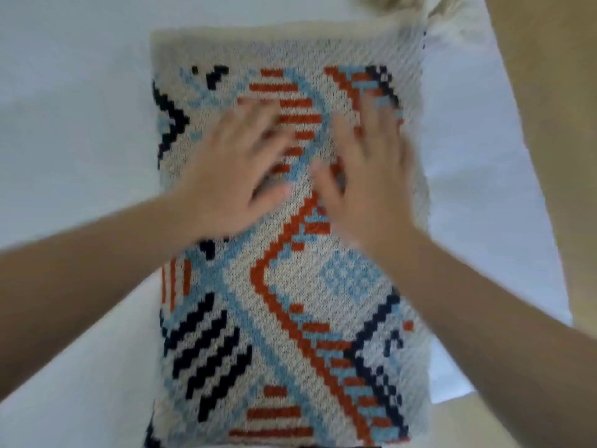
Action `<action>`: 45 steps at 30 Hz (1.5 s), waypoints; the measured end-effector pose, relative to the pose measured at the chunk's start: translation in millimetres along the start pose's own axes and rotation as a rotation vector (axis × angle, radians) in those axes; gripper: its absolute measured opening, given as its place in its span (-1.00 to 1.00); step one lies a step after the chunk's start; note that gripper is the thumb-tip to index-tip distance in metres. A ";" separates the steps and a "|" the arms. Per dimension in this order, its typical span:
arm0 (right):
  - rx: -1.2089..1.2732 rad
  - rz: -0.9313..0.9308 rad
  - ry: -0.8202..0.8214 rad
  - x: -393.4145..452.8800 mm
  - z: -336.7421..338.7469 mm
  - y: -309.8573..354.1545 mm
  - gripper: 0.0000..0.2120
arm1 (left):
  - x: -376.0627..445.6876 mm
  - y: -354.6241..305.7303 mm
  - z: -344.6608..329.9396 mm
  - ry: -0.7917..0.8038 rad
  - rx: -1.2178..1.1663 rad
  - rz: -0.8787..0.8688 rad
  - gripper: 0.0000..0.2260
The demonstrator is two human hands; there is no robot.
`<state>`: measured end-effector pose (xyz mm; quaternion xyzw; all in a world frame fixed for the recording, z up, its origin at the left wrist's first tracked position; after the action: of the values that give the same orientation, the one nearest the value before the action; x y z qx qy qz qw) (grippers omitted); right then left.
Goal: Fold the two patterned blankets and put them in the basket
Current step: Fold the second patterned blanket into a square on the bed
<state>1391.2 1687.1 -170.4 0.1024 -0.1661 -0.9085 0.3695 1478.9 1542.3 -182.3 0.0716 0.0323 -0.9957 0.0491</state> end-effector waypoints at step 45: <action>-0.172 0.311 0.469 -261.1 -74.8 50.2 -0.01 | -275.8 -74.8 -63.6 0.258 -0.080 -0.279 -0.19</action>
<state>1630.7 1820.7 -204.0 0.2511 -0.0121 -0.8033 0.5400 1751.7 1646.8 -200.7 0.1915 0.0876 -0.9733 -0.0913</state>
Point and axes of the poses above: each hand's wrist, its own x-axis towards the middle knuckle, its own z-axis out of the back of the hand, y = z × x, the point moved 6 cm from there along x, towards the middle knuckle, and after that the axes turned 4 degrees about x, right-handed, at the moved point
